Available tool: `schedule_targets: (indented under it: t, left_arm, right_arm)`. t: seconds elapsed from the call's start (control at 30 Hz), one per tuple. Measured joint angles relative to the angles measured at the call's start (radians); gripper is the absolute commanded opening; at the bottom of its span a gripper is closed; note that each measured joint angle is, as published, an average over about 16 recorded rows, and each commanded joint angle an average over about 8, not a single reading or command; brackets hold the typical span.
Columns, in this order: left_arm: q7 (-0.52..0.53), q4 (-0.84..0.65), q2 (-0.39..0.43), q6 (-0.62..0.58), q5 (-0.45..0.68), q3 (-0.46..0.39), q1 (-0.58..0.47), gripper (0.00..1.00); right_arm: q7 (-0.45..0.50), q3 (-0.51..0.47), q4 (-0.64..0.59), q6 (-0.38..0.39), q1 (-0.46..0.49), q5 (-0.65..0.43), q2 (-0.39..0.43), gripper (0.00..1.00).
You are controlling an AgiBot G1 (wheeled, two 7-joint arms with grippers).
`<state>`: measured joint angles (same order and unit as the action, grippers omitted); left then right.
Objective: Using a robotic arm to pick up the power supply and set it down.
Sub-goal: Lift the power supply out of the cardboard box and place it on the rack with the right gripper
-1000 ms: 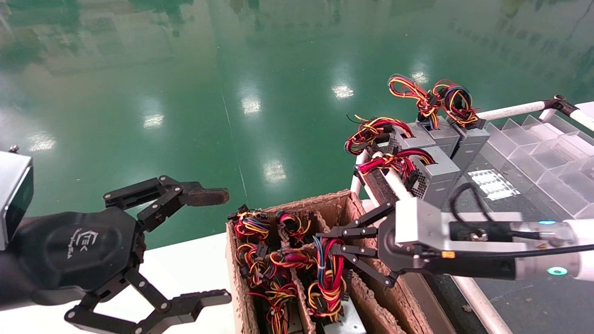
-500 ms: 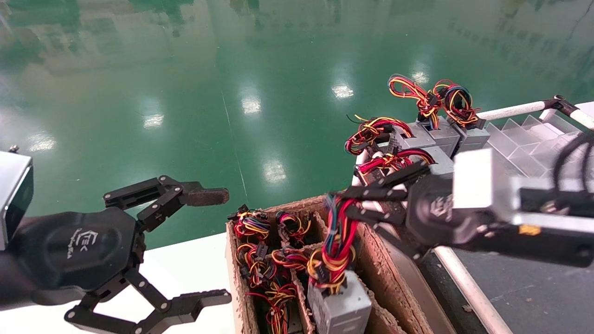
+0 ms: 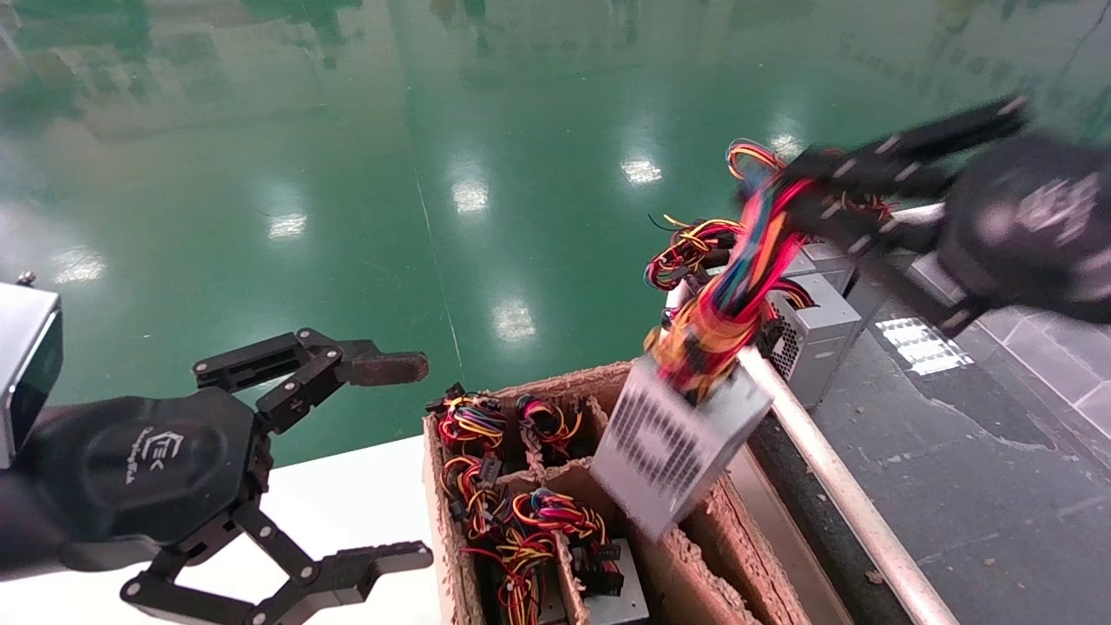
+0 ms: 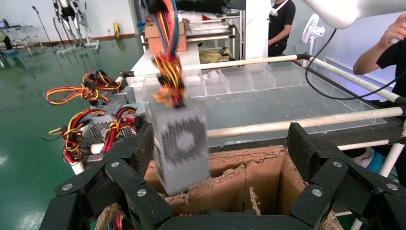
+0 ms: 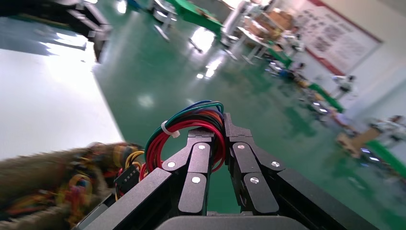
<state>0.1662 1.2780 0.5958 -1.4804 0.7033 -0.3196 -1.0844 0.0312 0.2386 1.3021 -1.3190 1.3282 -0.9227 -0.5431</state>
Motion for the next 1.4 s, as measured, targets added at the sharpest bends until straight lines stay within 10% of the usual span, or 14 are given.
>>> schedule_targets:
  t: [0.8,1.4]
  left_arm:
    - [0.0,0.0,0.0,0.0,-0.001,-0.001,0.0,1.0]
    - [-0.001,0.0,-0.001,0.001,-0.001,-0.001,0.0,1.0]
  right_arm:
    - [-0.027,-0.142,-0.194,-0.033,-0.013,0.013,0.341,0.0]
    - [-0.117,-0.11,-0.409,-0.056,-0.062,-0.04,0.311,0.0]
